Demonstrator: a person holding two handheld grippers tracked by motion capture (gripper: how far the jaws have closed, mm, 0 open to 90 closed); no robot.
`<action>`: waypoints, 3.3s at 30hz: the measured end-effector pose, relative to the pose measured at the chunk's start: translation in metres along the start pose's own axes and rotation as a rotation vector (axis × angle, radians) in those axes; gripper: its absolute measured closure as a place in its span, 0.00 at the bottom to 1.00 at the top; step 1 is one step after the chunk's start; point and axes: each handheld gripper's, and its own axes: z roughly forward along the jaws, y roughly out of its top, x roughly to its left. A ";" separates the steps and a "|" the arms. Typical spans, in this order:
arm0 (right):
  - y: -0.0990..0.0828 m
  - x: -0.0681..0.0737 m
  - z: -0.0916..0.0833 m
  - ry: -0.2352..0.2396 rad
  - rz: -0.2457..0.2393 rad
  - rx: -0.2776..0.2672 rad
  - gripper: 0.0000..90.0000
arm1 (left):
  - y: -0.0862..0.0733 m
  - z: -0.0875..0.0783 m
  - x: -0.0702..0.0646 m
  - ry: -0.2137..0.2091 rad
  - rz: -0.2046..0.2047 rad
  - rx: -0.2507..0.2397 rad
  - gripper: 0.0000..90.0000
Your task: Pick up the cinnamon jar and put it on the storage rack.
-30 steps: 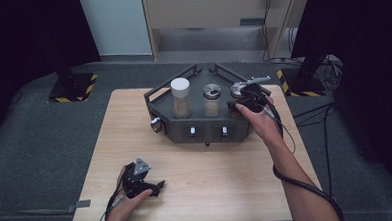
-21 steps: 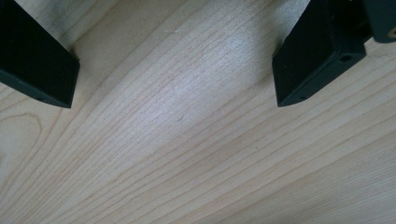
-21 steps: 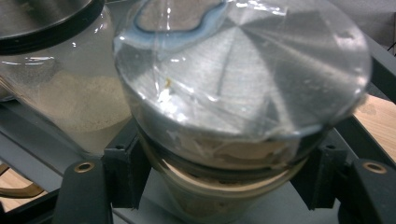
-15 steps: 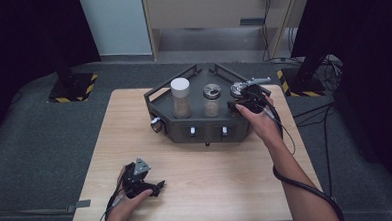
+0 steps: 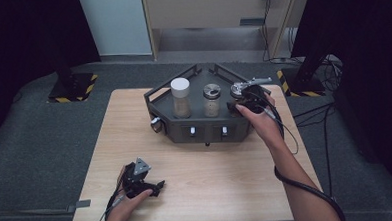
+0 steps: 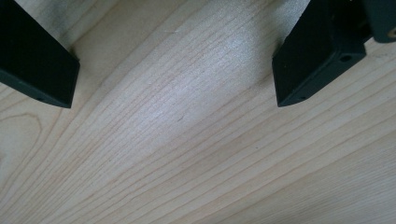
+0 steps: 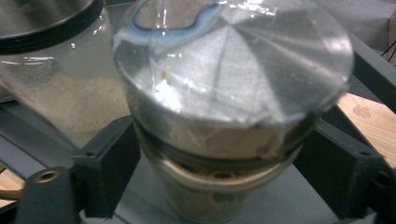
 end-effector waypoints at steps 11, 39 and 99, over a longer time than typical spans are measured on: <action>-0.007 0.001 -0.009 -0.001 0.001 -0.032 0.09 | 0.000 0.000 0.000 0.001 0.000 0.000 0.00; -0.015 0.003 -0.023 0.013 0.000 -0.058 0.04 | 0.000 0.000 -0.001 0.003 0.000 0.000 0.00; -0.057 0.010 -0.058 0.032 -0.001 -0.098 0.03 | 0.000 0.000 -0.001 0.003 0.000 0.000 0.00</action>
